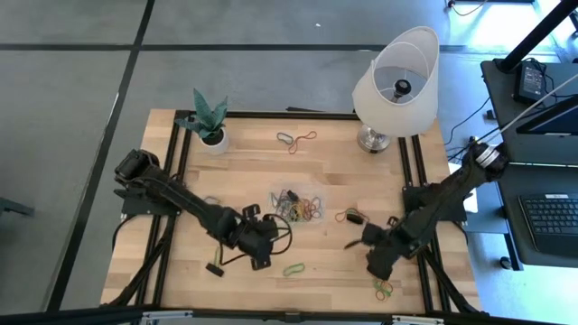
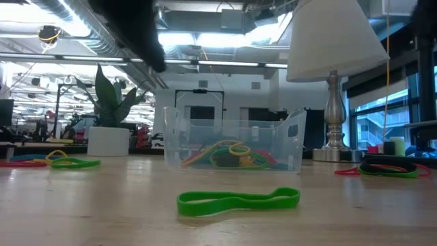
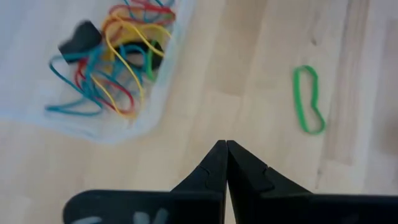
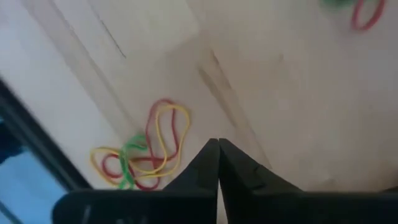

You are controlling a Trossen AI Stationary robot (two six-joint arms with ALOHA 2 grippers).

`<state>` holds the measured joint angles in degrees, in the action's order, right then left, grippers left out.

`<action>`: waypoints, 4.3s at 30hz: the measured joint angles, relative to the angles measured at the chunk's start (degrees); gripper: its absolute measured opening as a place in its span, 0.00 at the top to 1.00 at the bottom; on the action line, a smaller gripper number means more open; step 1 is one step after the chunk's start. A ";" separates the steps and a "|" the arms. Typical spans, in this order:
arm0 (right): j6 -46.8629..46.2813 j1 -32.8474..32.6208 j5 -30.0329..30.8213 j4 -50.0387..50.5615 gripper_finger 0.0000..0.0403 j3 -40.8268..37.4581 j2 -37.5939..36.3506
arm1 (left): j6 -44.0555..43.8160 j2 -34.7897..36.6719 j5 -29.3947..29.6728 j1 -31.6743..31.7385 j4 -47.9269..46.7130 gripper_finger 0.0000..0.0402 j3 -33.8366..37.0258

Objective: Pick and place rubber bands into bin
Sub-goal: Put the yellow rubber band into the transparent bin

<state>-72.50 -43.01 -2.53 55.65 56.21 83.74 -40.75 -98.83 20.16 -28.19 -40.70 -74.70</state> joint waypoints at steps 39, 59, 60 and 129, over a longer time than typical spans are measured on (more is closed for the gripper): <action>-5.25 -5.70 1.53 -11.38 0.80 0.13 18.50 | -9.63 -0.04 5.89 -6.23 0.01 0.99 2.19; -24.99 -13.47 12.24 -8.34 1.00 -0.11 -0.88 | -1.38 4.13 4.12 -3.44 -9.56 1.00 2.19; -25.63 -13.93 14.23 -8.34 1.00 -0.11 -2.03 | 0.56 5.00 4.79 -3.39 -11.25 1.00 2.19; 21.55 34.23 17.23 -10.50 0.93 22.93 19.63 | 20.50 36.33 0.85 -2.03 15.27 0.99 39.89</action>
<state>-50.95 -8.78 14.71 45.15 79.13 103.37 -20.25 -62.50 21.02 -30.22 -25.43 -34.81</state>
